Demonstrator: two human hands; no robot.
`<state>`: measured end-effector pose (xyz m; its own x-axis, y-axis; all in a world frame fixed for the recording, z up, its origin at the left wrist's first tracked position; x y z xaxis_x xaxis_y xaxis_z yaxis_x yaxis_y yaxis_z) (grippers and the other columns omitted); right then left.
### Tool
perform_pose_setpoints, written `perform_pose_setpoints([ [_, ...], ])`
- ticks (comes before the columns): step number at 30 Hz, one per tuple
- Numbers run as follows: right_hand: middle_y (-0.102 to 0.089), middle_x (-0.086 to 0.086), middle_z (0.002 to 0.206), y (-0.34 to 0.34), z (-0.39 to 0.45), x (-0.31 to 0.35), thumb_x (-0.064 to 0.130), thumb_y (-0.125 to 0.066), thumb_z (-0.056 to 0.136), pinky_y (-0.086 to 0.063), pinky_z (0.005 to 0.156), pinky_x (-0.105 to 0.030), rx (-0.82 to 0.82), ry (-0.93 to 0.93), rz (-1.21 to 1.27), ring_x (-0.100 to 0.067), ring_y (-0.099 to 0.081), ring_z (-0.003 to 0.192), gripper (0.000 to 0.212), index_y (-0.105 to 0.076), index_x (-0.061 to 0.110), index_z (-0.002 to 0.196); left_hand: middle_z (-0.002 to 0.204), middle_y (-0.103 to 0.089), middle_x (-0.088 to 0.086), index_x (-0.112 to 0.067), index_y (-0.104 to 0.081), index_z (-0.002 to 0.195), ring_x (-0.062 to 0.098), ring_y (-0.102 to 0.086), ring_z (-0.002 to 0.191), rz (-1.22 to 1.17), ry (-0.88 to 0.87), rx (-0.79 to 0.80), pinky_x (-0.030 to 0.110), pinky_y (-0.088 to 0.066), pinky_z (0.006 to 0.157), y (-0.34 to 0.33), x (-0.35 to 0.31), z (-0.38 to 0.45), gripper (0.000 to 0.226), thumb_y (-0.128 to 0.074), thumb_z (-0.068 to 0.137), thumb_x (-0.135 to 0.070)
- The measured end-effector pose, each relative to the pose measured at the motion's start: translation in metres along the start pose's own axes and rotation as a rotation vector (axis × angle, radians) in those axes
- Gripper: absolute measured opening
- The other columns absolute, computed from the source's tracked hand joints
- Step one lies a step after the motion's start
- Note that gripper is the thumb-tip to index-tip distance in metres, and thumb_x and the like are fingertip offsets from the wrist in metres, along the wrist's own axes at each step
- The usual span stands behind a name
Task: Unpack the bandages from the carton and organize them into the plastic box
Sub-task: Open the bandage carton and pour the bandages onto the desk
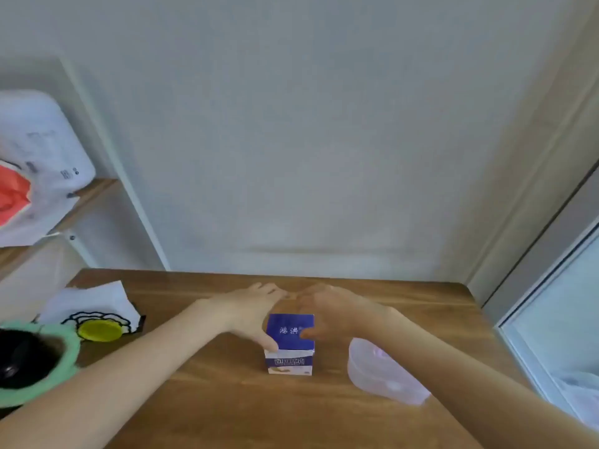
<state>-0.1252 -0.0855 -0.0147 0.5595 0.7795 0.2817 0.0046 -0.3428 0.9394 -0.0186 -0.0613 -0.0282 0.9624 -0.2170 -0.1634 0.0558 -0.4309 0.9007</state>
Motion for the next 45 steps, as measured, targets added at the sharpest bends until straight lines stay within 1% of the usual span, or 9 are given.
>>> perform_pose_setpoints([
  [6,-0.056,0.003,0.112,-0.033,0.024,-0.005,0.037,-0.073,0.075,-0.045,0.079,-0.025,0.002,0.029,0.021,-0.014,-0.05,0.095,0.04,-0.056,0.017,0.105,0.106,-0.055,-0.013,-0.037,-0.052,0.104,0.009,-0.055,0.095,-0.152,-0.051,-0.111,0.031,-0.049,0.085,-0.024,0.004,0.019,0.044,-0.076,0.067,-0.039],
  [19,-0.064,-0.01,0.106,-0.065,-0.034,0.032,0.025,-0.056,0.088,-0.038,0.069,-0.029,-0.321,-0.052,-0.275,-0.028,-0.058,0.096,0.032,-0.057,0.008,0.114,0.116,-0.064,-0.006,-0.023,-0.061,0.121,0.012,-0.056,0.106,-0.143,0.04,-0.37,0.026,-0.044,0.089,-0.052,-0.02,-0.023,0.043,-0.07,0.079,-0.027],
  [22,-0.067,-0.01,0.083,-0.09,-0.044,0.044,0.018,-0.068,0.076,-0.042,0.061,-0.029,-0.448,-0.066,-0.519,-0.028,-0.061,0.081,0.014,-0.066,0.005,0.08,0.117,-0.065,-0.005,-0.022,-0.065,0.115,0.014,-0.056,0.108,-0.16,0.086,-0.542,0.029,-0.044,0.09,-0.063,-0.023,-0.037,0.033,-0.067,0.083,-0.03],
  [25,-0.058,0.001,0.046,-0.092,-0.046,0.056,0.019,-0.086,0.044,-0.038,0.047,-0.019,-0.568,-0.068,-0.735,-0.018,-0.056,0.053,0.028,-0.059,0.014,0.045,0.114,-0.066,-0.002,-0.021,-0.066,0.113,0.017,-0.056,0.105,-0.192,0.117,-0.615,0.027,-0.043,0.084,-0.07,-0.024,-0.041,0.03,-0.063,0.086,-0.032],
  [27,-0.067,-0.005,0.075,-0.091,-0.046,0.063,0.014,-0.068,0.073,-0.036,0.058,-0.025,-0.473,-0.091,-0.745,-0.022,-0.059,0.082,0.005,-0.065,0.009,0.073,0.114,-0.066,0.0,-0.019,-0.067,0.113,0.019,-0.057,0.105,-0.243,0.126,-0.627,0.027,-0.042,0.08,-0.073,-0.024,-0.042,0.029,-0.064,0.086,-0.03],
  [29,-0.064,-0.008,0.099,-0.094,-0.039,0.066,0.002,-0.047,0.088,-0.032,0.067,-0.028,-0.448,-0.056,-0.752,-0.026,-0.052,0.102,0.016,-0.059,0.007,0.097,0.114,-0.066,0.001,-0.018,-0.066,0.114,0.018,-0.056,0.105,-0.288,0.123,-0.648,0.024,-0.038,0.078,-0.073,-0.024,-0.043,0.03,-0.065,0.086,-0.027],
  [38,-0.064,-0.008,0.102,-0.085,-0.036,0.063,0.009,-0.043,0.09,-0.032,0.068,-0.029,-0.403,0.038,-0.756,-0.027,-0.051,0.103,0.018,-0.058,0.007,0.101,0.125,-0.053,-0.008,-0.022,-0.054,0.108,0.007,-0.044,0.123,-0.778,0.021,-0.55,0.023,-0.036,0.097,-0.089,0.004,-0.025,0.037,-0.074,0.077,-0.023],
  [42,-0.061,-0.009,0.106,-0.083,-0.032,0.069,0.009,-0.045,0.089,-0.033,0.064,-0.029,-0.406,0.002,-0.839,-0.027,-0.056,0.099,0.021,-0.054,0.006,0.107,0.11,-0.058,-0.009,-0.025,-0.05,0.101,0.004,-0.054,0.109,-0.863,-0.063,-0.482,0.015,-0.045,0.084,-0.092,0.004,-0.015,0.056,-0.085,0.057,-0.028],
  [45,-0.057,-0.004,0.094,-0.095,-0.02,0.081,-0.004,-0.051,0.085,-0.026,0.045,-0.026,-0.338,0.014,-0.96,-0.025,-0.06,0.089,0.028,-0.051,0.006,0.111,0.096,-0.055,-0.01,-0.016,-0.048,0.103,0.01,-0.055,0.095,-0.84,-0.103,-0.504,0.014,-0.047,0.072,-0.09,0.004,-0.012,0.043,-0.071,0.073,0.001],
])
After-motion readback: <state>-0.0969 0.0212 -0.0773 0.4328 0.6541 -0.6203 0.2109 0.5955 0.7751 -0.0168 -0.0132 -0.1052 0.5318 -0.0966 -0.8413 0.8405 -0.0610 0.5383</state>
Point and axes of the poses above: each hand's wrist, its own z-axis towards the middle knuckle, its own y-axis out of the back of the hand, x = y × z, the point moved 7 cm from there along z, towards the middle knuckle
